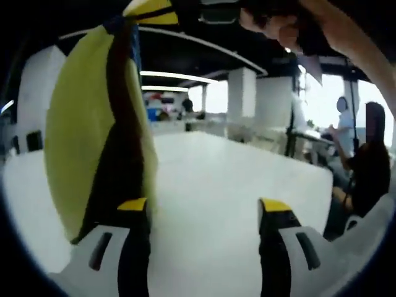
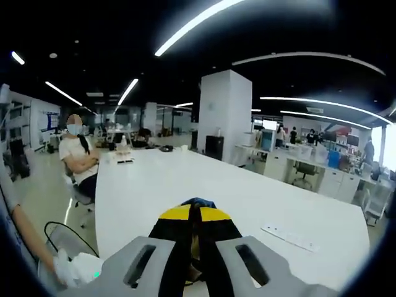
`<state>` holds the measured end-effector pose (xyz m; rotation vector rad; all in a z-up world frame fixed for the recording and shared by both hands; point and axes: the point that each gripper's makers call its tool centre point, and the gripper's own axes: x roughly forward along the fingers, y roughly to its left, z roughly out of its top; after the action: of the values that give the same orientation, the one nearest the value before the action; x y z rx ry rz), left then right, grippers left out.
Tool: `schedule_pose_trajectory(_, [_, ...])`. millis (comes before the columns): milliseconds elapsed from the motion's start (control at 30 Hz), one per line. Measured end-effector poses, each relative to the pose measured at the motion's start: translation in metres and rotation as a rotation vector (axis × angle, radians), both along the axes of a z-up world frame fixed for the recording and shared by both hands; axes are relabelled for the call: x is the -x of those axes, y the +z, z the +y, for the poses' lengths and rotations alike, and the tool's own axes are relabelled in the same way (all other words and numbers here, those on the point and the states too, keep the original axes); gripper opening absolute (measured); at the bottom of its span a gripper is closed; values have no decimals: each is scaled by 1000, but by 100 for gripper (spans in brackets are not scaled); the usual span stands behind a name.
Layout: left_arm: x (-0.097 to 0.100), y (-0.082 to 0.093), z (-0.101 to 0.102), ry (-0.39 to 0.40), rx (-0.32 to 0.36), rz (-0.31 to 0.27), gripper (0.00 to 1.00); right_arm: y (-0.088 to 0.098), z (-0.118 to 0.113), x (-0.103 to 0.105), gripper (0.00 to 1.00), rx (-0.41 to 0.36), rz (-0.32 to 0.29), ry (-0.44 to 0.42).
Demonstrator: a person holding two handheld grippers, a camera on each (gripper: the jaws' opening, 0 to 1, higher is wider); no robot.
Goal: Fold the garment on the visible template until the final outline fits inside the template.
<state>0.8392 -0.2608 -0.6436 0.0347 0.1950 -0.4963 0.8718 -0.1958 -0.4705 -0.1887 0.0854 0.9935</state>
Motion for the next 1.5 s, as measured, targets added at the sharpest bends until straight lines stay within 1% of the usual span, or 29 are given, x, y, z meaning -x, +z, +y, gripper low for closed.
schedule_pose_trajectory(67, [2,6,10,18,-13,-34,68,-1,0,-1,3,-2,8,0])
schedule_pose_trajectory(133, [3,8,22,42,-31,-51,68,-2,0,-1,3,-9,14,0])
schedule_pose_trajectory(200, [1,7,30,57,-48,-51,68,-3,2,-1,3,-8,15,1])
schedule_pose_trajectory(300, [-1,6,30,52,-60,-49,66,-1,8,3,3,-11,11,11])
schedule_pose_trajectory(367, [-6,8,33,65,-55,-51,67,1,11,7,3,-8,7,19])
schedule_pose_trajectory(433, [-10,8,39,87,-61,-54,67,2,11,9,3,-6,2,22])
schedule_pose_trajectory(533, [-16,9,45,97,-78,-62,67,3,8,12,3,-5,2,22])
schedule_pose_trajectory(733, [-29,17,65,149,-112,-90,66,3,0,10,3,-1,4,5])
schedule_pose_trajectory(800, [-32,18,74,164,-126,-87,65,5,-2,10,3,-7,3,-4])
schedule_pose_trajectory(900, [-33,21,84,171,-120,-82,57,5,-4,8,3,-2,-3,-15])
schedule_pose_trajectory(933, [-34,22,89,177,-130,-87,56,5,-4,8,3,-1,-3,-16])
schedule_pose_trajectory(1033, [-38,26,100,190,-152,-98,58,6,-3,10,3,-4,0,-10])
schedule_pose_trajectory(1133, [-42,36,112,192,-166,-112,56,13,-4,10,3,-11,-19,-14])
schedule_pose_trajectory(1233, [-48,47,120,201,-217,-155,55,26,-2,13,3,-35,-39,-7])
schedule_pose_trajectory(1300, [-52,54,126,213,-237,-172,55,35,1,17,3,-40,-62,1])
schedule_pose_trajectory(1367, [-55,62,130,217,-243,-193,54,41,2,17,3,-43,-78,5])
schedule_pose_trajectory(1500, [-59,75,138,222,-295,-237,51,53,3,22,3,-49,-105,14])
